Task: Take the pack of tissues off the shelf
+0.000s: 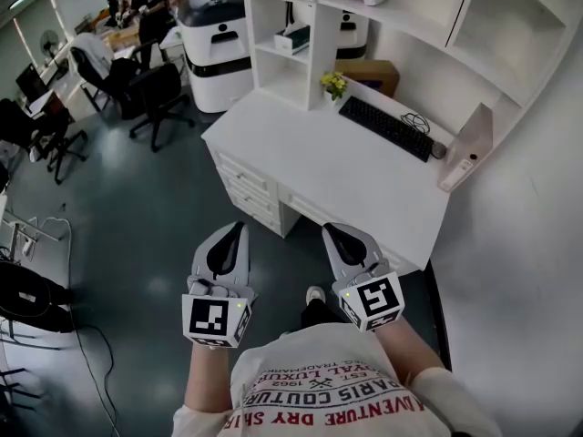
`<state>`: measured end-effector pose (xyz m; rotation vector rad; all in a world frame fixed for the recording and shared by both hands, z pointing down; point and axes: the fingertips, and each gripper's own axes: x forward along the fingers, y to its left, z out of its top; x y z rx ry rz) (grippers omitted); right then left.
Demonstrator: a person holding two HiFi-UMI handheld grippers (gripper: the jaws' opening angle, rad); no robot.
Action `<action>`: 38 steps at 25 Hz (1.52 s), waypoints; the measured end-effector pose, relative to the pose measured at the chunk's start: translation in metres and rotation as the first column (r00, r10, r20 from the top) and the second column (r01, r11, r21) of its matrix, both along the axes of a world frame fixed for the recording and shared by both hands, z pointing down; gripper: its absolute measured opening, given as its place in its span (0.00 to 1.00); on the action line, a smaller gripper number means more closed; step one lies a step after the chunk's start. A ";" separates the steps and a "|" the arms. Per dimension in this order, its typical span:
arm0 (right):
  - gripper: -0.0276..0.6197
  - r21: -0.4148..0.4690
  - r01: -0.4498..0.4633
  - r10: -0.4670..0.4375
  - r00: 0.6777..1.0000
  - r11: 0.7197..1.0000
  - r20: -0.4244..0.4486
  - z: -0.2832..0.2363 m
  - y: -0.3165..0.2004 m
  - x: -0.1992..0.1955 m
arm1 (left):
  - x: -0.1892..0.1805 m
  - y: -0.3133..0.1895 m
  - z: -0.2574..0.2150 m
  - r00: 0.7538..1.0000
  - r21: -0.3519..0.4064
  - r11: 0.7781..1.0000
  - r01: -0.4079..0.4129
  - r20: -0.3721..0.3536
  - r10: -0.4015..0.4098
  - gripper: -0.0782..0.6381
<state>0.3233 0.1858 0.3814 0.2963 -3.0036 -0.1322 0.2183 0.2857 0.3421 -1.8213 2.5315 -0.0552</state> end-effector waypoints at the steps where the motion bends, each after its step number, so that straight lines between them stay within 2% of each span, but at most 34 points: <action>1: 0.04 -0.011 -0.010 0.010 1.000 1.000 0.003 0.001 0.000 0.000 | 0.000 0.002 -0.001 1.000 0.006 1.000 -0.001 -0.003 0.001 0.12; 3: 0.05 -0.032 -0.015 0.015 1.000 0.999 0.002 0.005 0.002 -0.002 | 0.000 0.009 -0.003 1.000 0.037 0.999 0.006 -0.015 -0.006 0.12; 4: 0.05 -0.036 -0.013 0.013 1.000 0.999 -0.003 0.008 0.005 -0.004 | -0.001 0.013 -0.004 1.000 0.056 0.998 0.010 -0.022 -0.008 0.15; 6: 0.05 -0.028 -0.001 0.001 1.000 1.000 -0.013 0.013 0.014 -0.009 | -0.004 0.019 -0.003 1.000 0.070 0.998 0.006 -0.031 -0.003 0.61; 7: 0.05 -0.021 0.007 -0.008 1.000 1.000 -0.020 0.015 0.019 -0.012 | -0.007 0.022 -0.001 0.999 0.064 0.998 0.007 -0.033 -0.005 0.67; 14: 0.05 0.024 0.065 -0.064 0.996 0.998 -0.054 0.021 0.035 -0.048 | -0.044 0.037 0.024 0.997 0.043 0.998 0.037 -0.075 -0.034 0.67; 23: 0.05 0.006 0.093 -0.093 0.994 0.996 -0.060 0.034 -0.012 -0.139 | -0.138 0.013 0.033 0.992 0.021 0.994 0.109 -0.068 -0.108 0.67; 27: 0.05 -0.013 0.082 -0.082 0.995 0.997 -0.062 0.042 -0.050 -0.191 | -0.190 -0.018 0.034 0.991 0.008 0.993 0.117 -0.066 -0.116 0.67; 33: 0.05 -0.008 0.030 -0.031 0.999 1.000 -0.037 0.030 -0.122 -0.261 | -0.272 -0.090 0.024 0.991 0.032 0.994 0.106 -0.080 -0.103 0.67; 38: 0.05 -0.011 -0.032 0.032 0.999 0.999 -0.017 0.021 -0.181 -0.294 | -0.311 -0.158 0.023 0.996 0.033 0.998 0.046 -0.073 -0.043 0.67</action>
